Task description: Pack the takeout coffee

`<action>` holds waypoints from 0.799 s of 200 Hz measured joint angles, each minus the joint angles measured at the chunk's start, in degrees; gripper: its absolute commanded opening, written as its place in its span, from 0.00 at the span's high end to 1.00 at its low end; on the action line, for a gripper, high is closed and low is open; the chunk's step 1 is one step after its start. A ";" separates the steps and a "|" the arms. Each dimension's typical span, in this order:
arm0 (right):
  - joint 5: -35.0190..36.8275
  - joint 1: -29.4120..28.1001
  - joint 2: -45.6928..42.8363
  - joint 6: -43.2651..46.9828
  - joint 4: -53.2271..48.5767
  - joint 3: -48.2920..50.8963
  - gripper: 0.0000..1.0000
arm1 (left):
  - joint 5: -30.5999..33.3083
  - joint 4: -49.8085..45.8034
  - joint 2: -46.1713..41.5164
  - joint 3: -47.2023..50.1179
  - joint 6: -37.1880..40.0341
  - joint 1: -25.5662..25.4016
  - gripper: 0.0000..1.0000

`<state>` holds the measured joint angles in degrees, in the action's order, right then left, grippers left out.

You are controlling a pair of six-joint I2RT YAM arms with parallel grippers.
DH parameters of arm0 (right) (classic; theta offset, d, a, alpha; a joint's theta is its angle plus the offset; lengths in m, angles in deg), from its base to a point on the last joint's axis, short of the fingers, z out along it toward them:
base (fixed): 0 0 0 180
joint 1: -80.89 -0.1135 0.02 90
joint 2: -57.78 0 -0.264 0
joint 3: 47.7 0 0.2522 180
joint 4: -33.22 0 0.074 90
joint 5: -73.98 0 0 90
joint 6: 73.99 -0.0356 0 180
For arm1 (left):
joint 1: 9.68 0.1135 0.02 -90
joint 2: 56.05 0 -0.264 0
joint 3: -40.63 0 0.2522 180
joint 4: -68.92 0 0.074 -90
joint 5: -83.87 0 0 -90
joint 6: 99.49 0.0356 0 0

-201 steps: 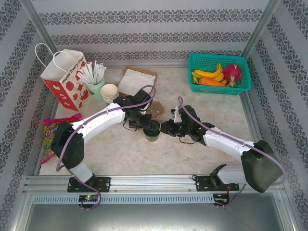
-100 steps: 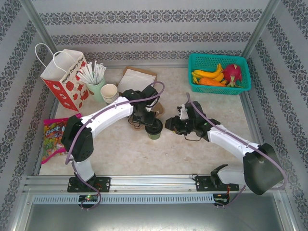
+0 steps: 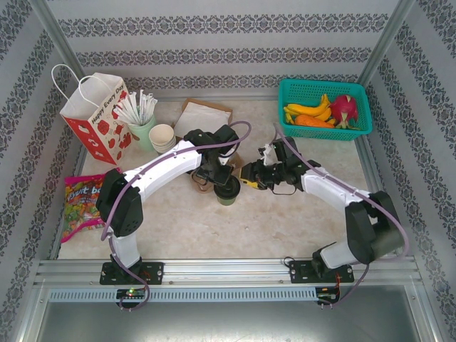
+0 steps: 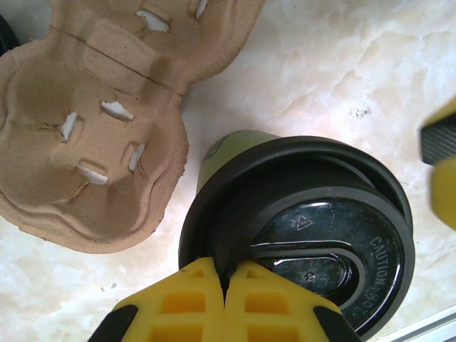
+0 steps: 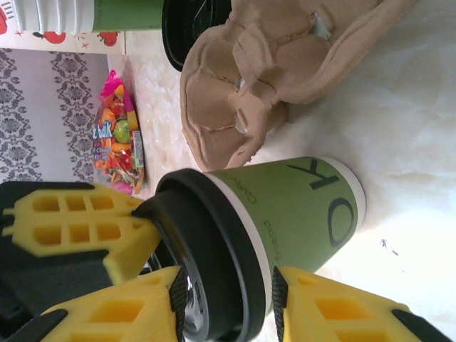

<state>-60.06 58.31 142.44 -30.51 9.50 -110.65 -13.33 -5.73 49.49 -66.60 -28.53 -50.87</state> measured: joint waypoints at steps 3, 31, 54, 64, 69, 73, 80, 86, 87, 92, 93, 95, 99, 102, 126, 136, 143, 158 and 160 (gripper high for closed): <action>-0.26 0.00 0.46 0.04 -0.13 -0.28 0.60 | -0.02 0.00 0.00 0.00 0.04 0.00 1.00; -1.60 0.00 3.56 0.72 -0.61 -1.75 0.61 | -0.02 0.02 0.00 0.02 0.44 0.00 1.00; -2.58 0.00 5.05 0.98 -0.57 -1.77 0.61 | -0.07 0.07 0.00 0.35 0.42 0.00 1.00; -2.91 -0.02 5.60 1.16 -0.57 -1.79 0.61 | -0.07 0.09 0.00 0.52 0.42 0.00 1.00; -3.19 -0.02 5.92 1.31 -0.57 -1.84 0.61 | -0.07 0.09 0.00 0.63 0.42 0.00 1.00; -3.34 0.00 6.10 1.38 -0.55 -1.97 0.61 | -0.07 0.09 0.00 0.66 0.42 0.00 1.00; -3.56 0.00 6.38 1.57 -0.59 -2.27 0.60 | -0.04 0.20 -0.02 0.76 0.42 0.00 1.00; -3.67 -0.02 6.67 1.77 -0.61 -2.47 0.60 | -0.04 0.28 -0.07 0.90 0.39 0.00 1.00; -3.67 -0.02 6.73 1.79 -0.59 -2.47 0.60 | -0.07 0.33 -0.11 0.98 0.35 0.00 1.00; -3.91 0.00 6.95 1.88 -0.55 -2.54 0.60 | -0.07 0.66 -0.33 1.38 0.20 0.00 1.00; -3.98 0.00 7.04 1.90 -0.55 -2.56 0.60 | -0.09 0.72 -0.37 1.44 0.20 0.00 1.00; -4.09 0.00 7.21 1.97 -0.52 -2.56 0.60 | -0.15 1.01 -0.50 1.73 0.15 0.00 1.00; -4.39 0.02 7.43 1.99 -0.44 -2.58 0.60 | -0.20 1.53 -0.85 2.32 -0.07 0.02 1.00; -4.55 0.07 7.65 1.99 -0.26 -2.58 0.60 | -0.26 1.92 -1.11 2.80 -0.24 0.02 1.00; -6.25 0.04 9.38 2.43 1.84 -2.58 0.60 | -0.66 5.84 -3.82 7.21 -2.05 0.20 1.00; -6.95 -0.07 10.32 2.56 3.10 -2.58 0.59 | -0.85 7.26 -4.81 8.81 -2.95 0.33 1.00; -7.54 -0.15 10.93 2.58 4.02 -2.58 0.58 | -0.90 7.85 -5.38 9.73 -3.52 0.44 1.00; -8.31 -0.52 11.91 2.58 5.35 -3.02 0.56 | -0.70 8.24 -6.12 10.69 -4.33 0.44 1.00; -8.33 -0.59 12.00 2.60 5.44 -3.13 0.56 | -0.66 8.24 -6.19 10.75 -4.42 0.44 1.00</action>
<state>-68.38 57.72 154.44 -27.91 14.95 -113.77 -13.99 2.51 43.30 -55.85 -32.95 -50.43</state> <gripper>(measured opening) 0.425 0.049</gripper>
